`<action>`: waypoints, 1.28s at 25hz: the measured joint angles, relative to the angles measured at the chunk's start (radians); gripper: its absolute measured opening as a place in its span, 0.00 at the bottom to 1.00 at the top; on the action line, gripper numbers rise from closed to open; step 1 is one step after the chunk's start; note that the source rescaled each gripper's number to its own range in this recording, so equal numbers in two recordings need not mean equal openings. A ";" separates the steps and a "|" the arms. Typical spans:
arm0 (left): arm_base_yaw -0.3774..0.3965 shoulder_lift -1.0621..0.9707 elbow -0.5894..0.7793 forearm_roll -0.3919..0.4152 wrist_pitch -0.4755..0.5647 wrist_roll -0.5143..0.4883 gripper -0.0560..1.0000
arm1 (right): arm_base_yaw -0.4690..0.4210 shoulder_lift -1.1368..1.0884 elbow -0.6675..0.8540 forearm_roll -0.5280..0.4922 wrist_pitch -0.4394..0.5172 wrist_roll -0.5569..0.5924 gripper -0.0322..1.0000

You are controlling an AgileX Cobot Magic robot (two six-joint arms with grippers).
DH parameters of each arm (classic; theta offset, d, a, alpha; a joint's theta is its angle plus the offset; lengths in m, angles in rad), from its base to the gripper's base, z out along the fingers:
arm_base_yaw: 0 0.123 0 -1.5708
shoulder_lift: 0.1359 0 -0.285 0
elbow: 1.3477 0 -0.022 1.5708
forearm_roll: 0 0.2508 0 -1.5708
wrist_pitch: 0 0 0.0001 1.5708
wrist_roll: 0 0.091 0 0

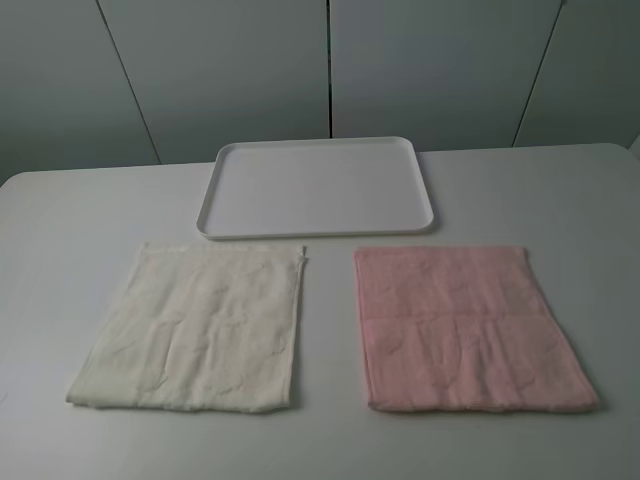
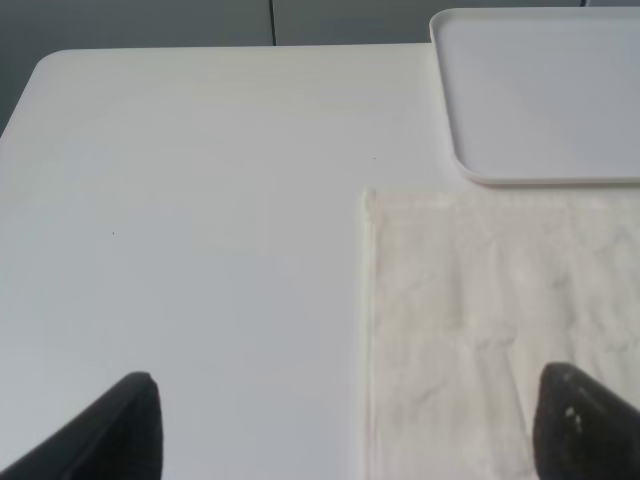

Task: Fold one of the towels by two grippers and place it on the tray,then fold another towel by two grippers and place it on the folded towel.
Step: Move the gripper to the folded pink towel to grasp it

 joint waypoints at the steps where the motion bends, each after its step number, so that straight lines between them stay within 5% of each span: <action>1: 0.000 0.000 0.000 0.000 0.000 0.000 1.00 | 0.000 0.000 0.000 0.000 0.000 0.000 1.00; 27: 0.000 0.000 0.000 -0.013 0.000 0.002 1.00 | 0.000 -0.001 0.000 0.006 0.000 0.000 1.00; 32: 0.000 0.108 -0.020 -0.047 -0.018 0.084 1.00 | 0.000 0.031 -0.034 -0.008 -0.021 -0.016 1.00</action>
